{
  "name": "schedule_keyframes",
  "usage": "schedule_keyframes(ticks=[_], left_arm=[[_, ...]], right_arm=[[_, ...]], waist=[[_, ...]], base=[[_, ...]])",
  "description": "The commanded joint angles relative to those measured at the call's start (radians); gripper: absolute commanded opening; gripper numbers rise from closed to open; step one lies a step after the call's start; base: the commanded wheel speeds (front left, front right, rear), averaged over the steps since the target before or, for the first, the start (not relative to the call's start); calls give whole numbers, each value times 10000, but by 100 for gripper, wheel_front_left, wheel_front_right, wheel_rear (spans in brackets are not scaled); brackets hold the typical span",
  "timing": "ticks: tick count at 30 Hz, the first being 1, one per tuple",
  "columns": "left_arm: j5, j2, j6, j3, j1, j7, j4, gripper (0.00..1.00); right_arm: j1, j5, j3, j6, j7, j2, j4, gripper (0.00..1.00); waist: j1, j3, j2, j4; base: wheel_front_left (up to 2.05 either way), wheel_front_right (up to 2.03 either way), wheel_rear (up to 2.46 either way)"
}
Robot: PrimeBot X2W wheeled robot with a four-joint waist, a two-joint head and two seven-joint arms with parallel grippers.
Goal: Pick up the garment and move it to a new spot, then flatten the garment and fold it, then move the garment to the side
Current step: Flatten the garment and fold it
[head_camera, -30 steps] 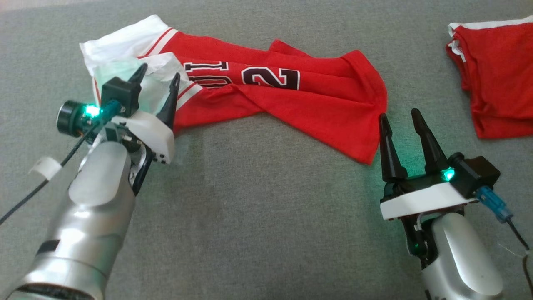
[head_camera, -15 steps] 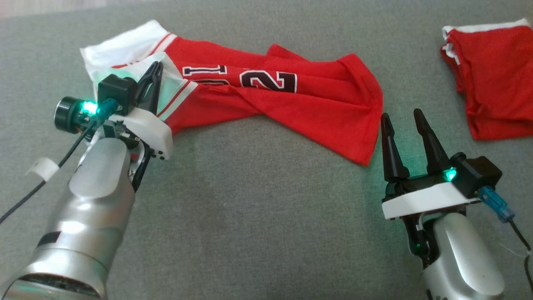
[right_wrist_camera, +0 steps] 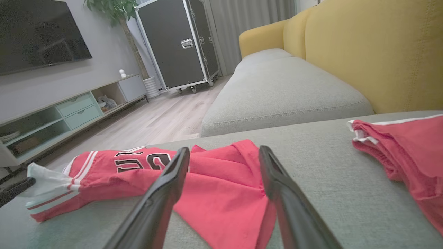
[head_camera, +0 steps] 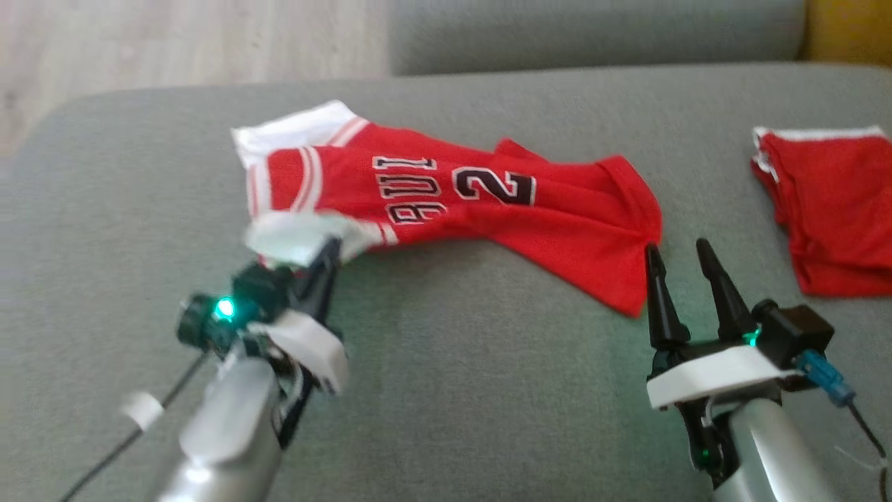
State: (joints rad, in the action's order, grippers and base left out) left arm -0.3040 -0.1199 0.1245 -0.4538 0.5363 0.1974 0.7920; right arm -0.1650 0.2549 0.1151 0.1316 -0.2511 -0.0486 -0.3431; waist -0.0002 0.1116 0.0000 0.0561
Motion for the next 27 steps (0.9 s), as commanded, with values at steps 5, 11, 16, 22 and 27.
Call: schedule_keyframes(ticks=[5, 11, 16, 22, 27], left_arm=[[-338, -213, 40, -224, -1039, -1108, -1487, 0], [-586, -547, 49, -863, -2298, -2742, -2764, 0], [-752, -743, -100, -1062, -2950, -3896, -3458, 29], [-906, -845, -577, -874, -3336, -4162, -4774, 100], [-1113, -683, -1103, -35, -3182, -2717, -5977, 100]], right_arm=[[-10, 133, 284, -9, -107, -16, 110, 100], [87, 223, 339, -9, -107, -16, -40, 100], [122, 260, 405, -9, -107, -16, -103, 100], [135, 282, 478, -9, -107, -16, -190, 100], [127, 256, 523, -9, -107, -16, -222, 100]], waist=[[2, -778, 0, 647], [2, -1024, 0, 815], [2, -1103, 0, 825], [2, -1158, 0, 759], [2, -1168, 0, 611]], base=[[0, 0, 0], [0, 0, 0], [0, 0, 0], [0, 0, 0], [0, 0, 0]])
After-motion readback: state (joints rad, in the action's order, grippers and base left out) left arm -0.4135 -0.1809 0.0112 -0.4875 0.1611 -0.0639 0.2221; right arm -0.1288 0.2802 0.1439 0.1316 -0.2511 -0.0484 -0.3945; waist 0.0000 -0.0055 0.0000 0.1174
